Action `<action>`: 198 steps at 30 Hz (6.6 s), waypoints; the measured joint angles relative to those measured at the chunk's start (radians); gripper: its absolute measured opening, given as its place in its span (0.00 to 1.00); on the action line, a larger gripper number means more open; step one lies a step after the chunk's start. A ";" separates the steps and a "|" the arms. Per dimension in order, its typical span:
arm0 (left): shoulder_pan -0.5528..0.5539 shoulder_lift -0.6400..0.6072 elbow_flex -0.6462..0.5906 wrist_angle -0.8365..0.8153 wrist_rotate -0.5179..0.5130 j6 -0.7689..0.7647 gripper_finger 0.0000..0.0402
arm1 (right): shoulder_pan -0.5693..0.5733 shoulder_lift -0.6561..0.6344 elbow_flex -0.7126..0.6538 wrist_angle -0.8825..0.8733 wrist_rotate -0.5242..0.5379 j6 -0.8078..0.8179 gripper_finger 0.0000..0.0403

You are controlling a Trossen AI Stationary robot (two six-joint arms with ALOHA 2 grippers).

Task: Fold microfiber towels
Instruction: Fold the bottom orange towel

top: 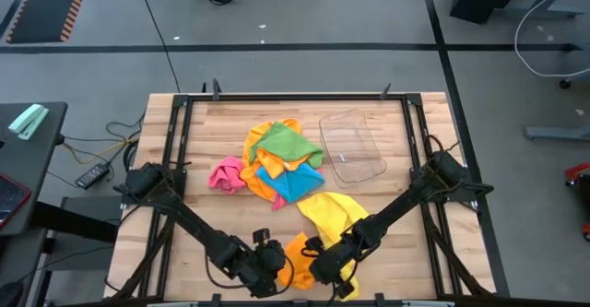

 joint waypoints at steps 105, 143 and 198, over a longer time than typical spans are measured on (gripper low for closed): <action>-0.002 0.107 0.003 0.024 -0.112 0.066 0.03 | -0.171 0.056 0.006 0.025 -0.081 0.056 0.34; 0.004 0.000 0.002 -0.025 -0.027 0.139 0.06 | -0.208 0.045 0.006 -0.046 0.114 0.016 0.54; 0.067 -0.013 0.004 0.027 0.024 0.081 0.04 | -0.187 0.047 0.006 -0.044 0.130 0.001 0.54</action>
